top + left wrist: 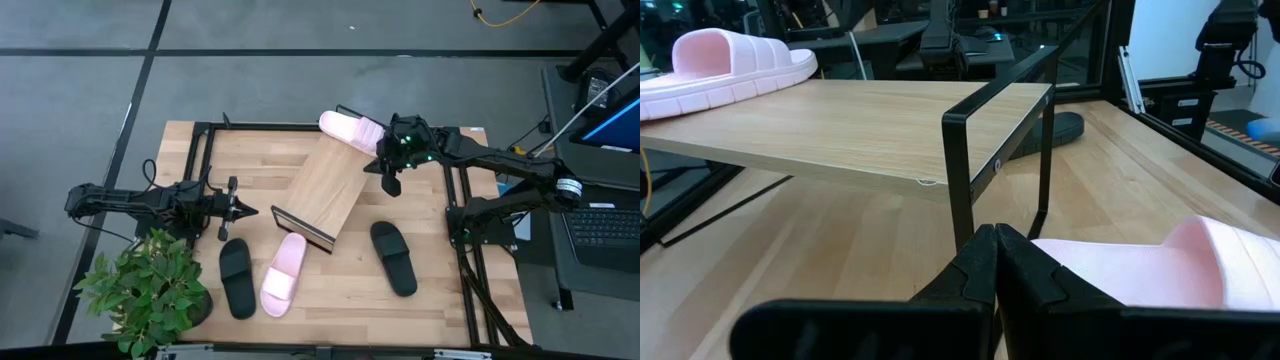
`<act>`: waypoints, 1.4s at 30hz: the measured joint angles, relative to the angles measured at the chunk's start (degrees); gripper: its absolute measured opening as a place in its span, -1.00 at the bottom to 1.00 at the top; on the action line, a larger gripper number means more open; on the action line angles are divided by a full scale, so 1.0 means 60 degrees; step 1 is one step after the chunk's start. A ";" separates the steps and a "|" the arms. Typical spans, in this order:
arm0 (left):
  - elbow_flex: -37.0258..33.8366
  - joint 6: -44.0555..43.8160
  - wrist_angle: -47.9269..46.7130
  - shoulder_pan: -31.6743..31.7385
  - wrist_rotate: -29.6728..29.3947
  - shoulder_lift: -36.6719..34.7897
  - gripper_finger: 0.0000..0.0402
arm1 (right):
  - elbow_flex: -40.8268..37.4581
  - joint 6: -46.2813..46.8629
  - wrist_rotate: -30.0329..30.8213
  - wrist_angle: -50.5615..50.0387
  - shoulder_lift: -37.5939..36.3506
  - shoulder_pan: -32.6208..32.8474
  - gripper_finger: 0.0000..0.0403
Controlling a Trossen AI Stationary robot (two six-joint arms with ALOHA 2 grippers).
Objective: Pick and place slides into the shelf
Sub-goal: Put the left pink slide on the shelf
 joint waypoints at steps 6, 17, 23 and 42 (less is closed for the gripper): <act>0.0000 0.0007 -0.0003 0.0000 0.0001 0.0000 -1.00 | 0.0450 -0.0220 0.1020 -0.0149 -0.0890 0.0501 -0.99; 0.0000 0.0004 -0.0003 0.0000 0.0002 0.0000 -1.00 | -0.0896 0.0615 0.2773 -0.0496 -0.3559 0.2038 -1.00; -0.0001 0.0004 -0.0003 0.0000 0.0039 -0.0001 -1.00 | -0.3298 0.1269 0.2955 0.1931 -0.4488 0.2898 -1.00; -0.0002 -0.2369 0.0060 -0.0908 -0.0404 0.0000 -1.00 | -0.6866 0.2040 0.2959 0.6668 -0.4765 0.3906 -0.98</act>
